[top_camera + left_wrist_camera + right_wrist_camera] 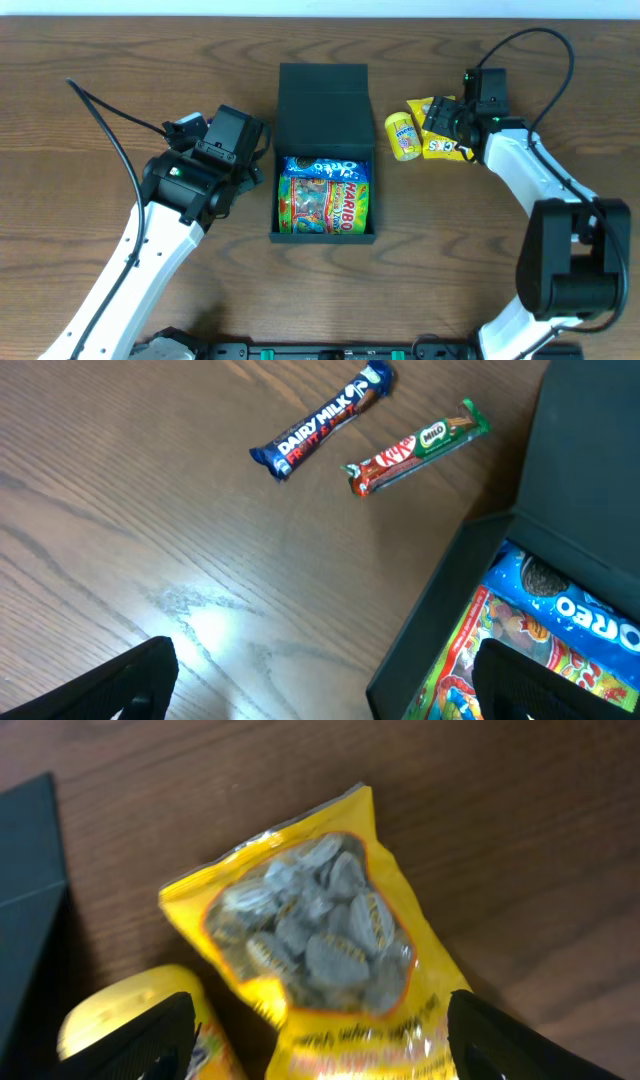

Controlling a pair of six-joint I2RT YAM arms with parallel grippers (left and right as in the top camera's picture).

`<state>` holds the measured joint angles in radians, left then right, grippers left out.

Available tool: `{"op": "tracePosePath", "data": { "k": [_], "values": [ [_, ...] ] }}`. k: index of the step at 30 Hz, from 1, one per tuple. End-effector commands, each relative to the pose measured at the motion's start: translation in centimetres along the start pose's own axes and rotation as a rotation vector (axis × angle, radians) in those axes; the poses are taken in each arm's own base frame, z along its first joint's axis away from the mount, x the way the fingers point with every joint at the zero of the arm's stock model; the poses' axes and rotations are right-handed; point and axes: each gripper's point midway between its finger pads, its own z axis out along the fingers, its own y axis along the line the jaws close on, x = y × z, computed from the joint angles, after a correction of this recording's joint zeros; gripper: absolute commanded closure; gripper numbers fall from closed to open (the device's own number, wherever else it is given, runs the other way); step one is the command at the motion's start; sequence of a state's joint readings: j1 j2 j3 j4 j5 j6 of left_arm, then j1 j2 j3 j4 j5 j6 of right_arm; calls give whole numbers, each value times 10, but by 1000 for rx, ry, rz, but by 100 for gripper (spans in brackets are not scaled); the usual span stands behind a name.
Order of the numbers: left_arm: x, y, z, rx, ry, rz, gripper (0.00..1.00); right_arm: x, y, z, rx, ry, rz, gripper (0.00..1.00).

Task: Pack container
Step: 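Grasp the yellow Hacks candy bag with the right gripper, then carry the Hacks bag into the box and release it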

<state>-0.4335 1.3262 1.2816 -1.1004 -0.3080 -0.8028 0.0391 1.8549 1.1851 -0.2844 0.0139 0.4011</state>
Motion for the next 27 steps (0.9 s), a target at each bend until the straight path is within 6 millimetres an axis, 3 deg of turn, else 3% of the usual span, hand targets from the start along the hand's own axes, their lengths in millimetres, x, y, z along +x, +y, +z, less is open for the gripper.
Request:
{"op": "tracePosePath", "data": {
  "k": [1, 6, 9, 12, 15, 17, 19, 21, 23, 27],
  "values": [
    [2, -3, -2, 21, 20, 18, 5, 1, -7, 15, 19, -2, 12, 22],
    [3, -4, -2, 27, 28, 18, 5, 14, -16, 36, 56, 32, 11, 32],
    [3, -4, -2, 27, 28, 18, 5, 27, -21, 42, 75, 75, 7, 50],
    [3, -5, -2, 28, 26, 18, 5, 32, -24, 41, 85, 99, 5, 71],
    [2, -6, -2, 32, 24, 16, 5, 37, -30, 32, 106, 128, 10, 85],
    [2, -5, -2, 31, 24, 16, 5, 29, -33, 20, 108, 118, 22, 91],
    [2, -5, -2, 31, 24, 16, 5, 13, -34, -4, 105, 87, 35, 98],
    [2, -6, -2, 31, 24, 16, 5, -4, -32, -32, 91, 41, 29, 98],
    [2, -5, -2, 31, 24, 16, 5, -27, -21, -80, 54, -47, -66, 99],
    [2, -6, -2, 32, 23, 15, 5, -30, 19, -153, -82, -132, -267, 99]
  ]
}}
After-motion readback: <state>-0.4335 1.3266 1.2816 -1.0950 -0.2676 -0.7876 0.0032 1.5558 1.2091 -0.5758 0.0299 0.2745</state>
